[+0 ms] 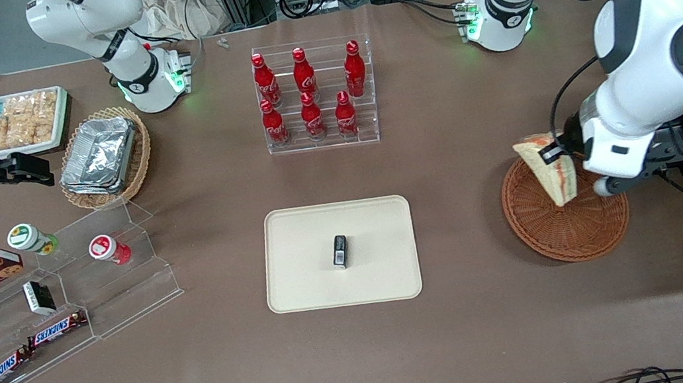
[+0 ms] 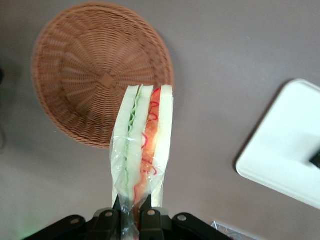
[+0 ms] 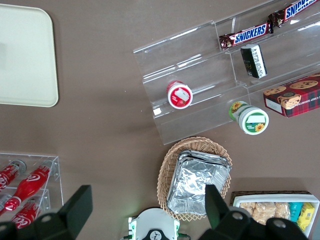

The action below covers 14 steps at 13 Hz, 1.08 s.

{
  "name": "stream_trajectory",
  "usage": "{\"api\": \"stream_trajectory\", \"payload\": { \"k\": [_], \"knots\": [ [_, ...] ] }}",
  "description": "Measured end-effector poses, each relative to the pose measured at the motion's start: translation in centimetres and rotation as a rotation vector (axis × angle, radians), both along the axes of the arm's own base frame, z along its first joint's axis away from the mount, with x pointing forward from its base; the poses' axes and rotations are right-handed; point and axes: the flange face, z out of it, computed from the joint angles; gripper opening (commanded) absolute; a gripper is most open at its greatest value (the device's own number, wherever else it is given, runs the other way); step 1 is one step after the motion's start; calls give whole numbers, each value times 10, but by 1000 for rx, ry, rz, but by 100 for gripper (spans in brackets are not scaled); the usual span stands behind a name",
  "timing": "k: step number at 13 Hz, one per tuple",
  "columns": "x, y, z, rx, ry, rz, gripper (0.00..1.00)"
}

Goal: Place sandwich from basket to tray
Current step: 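Carry the sandwich over the white tray beside the tissue pack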

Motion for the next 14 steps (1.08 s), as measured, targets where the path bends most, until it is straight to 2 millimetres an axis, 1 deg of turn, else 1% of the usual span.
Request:
{"api": "stream_trajectory", "payload": {
  "k": [2,4,5,6,7,9,10,14],
  "knots": [
    [1,-19,-1,-11,4,-70,0],
    [-4,-45,-1,-22,-1,-157,0],
    [-7,-64,-3,-22,-11,-198,0],
    [-9,-86,-8,-7,-32,-245,0],
    [-11,-112,-18,11,-56,-288,0],
    [-14,-161,-45,9,-105,-323,0],
    [-12,-176,-60,-4,-126,-332,0],
    [0,-207,-122,-46,-160,-361,0]
  ]
}}
